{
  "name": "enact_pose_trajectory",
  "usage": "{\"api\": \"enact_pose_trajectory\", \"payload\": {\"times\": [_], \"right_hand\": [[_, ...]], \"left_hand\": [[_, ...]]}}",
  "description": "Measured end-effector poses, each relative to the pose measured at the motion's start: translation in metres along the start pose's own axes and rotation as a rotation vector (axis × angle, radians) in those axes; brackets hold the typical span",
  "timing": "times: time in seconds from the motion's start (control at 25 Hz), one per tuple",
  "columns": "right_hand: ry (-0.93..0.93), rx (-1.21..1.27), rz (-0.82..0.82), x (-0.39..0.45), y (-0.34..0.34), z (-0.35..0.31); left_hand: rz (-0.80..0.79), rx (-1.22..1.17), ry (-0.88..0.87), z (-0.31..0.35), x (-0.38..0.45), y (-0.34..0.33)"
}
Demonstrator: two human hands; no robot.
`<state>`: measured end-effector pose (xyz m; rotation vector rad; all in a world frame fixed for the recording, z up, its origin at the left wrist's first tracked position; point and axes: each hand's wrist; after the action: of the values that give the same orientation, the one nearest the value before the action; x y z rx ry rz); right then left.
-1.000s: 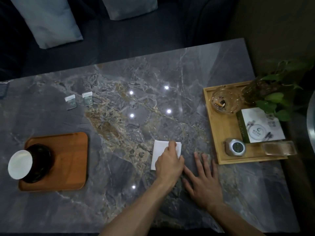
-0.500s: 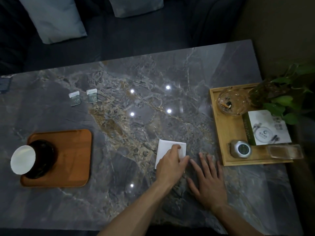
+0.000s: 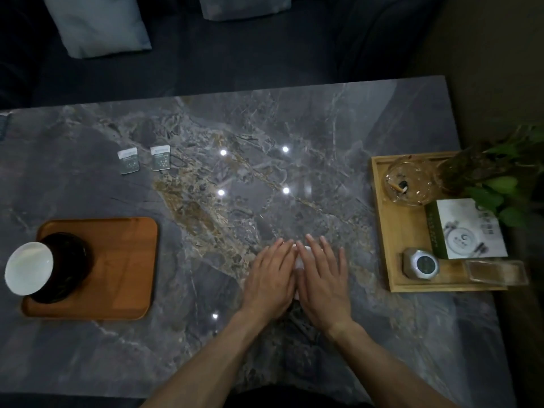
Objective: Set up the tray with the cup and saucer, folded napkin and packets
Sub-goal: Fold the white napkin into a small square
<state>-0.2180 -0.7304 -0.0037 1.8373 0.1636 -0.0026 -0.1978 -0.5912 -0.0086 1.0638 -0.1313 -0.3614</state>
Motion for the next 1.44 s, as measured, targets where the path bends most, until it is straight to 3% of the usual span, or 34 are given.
{"api": "enact_pose_trajectory", "payload": {"times": [0.16, 0.6, 0.88, 1.08, 1.24, 1.32, 1.44], "right_hand": [[0.103, -0.200, -0.131, 0.002, -0.022, 0.023], [0.154, -0.247, -0.159, 0.000, -0.052, 0.043], [0.141, -0.202, -0.209, 0.003, -0.031, 0.037], [0.120, -0.234, -0.304, 0.009, -0.013, 0.032], [0.024, -0.199, -0.312, 0.012, 0.000, 0.024], [-0.062, -0.149, -0.332, 0.014, 0.004, 0.019], [-0.187, 0.059, -0.439, 0.016, 0.012, 0.022]], "left_hand": [[-0.200, 0.151, 0.008, -0.009, -0.002, -0.017], [-0.224, 0.110, 0.057, -0.023, -0.002, -0.039], [-0.270, 0.121, 0.069, -0.018, 0.001, -0.024], [-0.211, 0.151, 0.357, -0.014, -0.016, -0.012], [-0.123, 0.119, 0.474, 0.011, -0.038, 0.001], [-0.119, -0.003, 0.612, 0.023, -0.035, 0.000], [-0.121, -0.420, 0.852, 0.026, -0.023, 0.005]]}}
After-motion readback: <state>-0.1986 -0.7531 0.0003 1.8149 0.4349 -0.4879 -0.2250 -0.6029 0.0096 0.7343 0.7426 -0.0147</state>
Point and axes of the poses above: each hand's wrist, its own x-axis towards the middle knuckle, its own y-axis out of the back of the hand, z = x × y, and after that the axes turned 9 degrees about -x, right-handed
